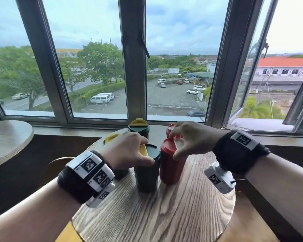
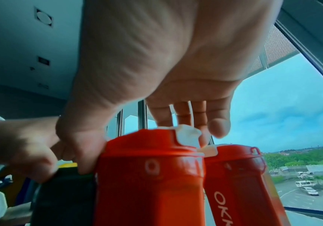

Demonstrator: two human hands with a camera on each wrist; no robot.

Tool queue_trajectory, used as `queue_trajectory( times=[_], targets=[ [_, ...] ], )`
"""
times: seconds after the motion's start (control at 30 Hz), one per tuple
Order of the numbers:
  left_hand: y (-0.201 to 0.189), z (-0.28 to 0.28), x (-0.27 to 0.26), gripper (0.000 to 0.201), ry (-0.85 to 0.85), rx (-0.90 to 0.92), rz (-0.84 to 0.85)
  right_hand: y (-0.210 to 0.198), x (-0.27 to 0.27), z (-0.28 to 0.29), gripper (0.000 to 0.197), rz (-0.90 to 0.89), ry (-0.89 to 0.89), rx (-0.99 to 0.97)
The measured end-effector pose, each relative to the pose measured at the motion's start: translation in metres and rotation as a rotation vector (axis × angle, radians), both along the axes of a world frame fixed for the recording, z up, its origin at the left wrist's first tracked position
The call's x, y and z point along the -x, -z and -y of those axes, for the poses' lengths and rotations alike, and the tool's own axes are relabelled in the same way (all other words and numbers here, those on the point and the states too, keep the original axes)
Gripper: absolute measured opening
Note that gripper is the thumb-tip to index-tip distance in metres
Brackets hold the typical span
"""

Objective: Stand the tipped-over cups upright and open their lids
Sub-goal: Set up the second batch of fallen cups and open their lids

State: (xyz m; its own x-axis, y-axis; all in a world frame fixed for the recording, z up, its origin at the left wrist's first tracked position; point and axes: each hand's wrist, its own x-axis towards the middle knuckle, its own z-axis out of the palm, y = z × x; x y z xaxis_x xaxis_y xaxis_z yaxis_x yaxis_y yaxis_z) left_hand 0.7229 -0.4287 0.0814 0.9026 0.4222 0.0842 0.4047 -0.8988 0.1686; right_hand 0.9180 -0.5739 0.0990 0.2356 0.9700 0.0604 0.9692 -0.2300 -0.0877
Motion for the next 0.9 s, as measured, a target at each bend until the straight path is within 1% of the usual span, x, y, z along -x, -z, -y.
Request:
queue_trajectory(
  times=[0.1,0.17,0.27,0.6,0.9],
  targets=[
    [0.0,-0.001,-0.001,0.081,-0.01,0.021,0.018,0.002,0.001,0.001,0.065,0.034,-0.009,0.017],
    [0.0,-0.002,0.0,0.081,-0.009,0.033,0.02,0.005,0.003,0.0,0.063,0.057,-0.016,0.027],
    [-0.002,0.001,0.0,0.08,0.0,0.035,0.015,0.009,0.002,-0.002,0.061,0.038,-0.036,0.017],
    [0.005,-0.005,0.001,0.077,0.019,0.016,0.036,0.009,-0.002,0.0,0.067,0.004,-0.073,-0.011],
    [0.002,-0.011,0.003,0.076,0.097,-0.036,0.028,0.008,-0.001,0.003,0.076,0.042,-0.11,0.035]
  ],
)
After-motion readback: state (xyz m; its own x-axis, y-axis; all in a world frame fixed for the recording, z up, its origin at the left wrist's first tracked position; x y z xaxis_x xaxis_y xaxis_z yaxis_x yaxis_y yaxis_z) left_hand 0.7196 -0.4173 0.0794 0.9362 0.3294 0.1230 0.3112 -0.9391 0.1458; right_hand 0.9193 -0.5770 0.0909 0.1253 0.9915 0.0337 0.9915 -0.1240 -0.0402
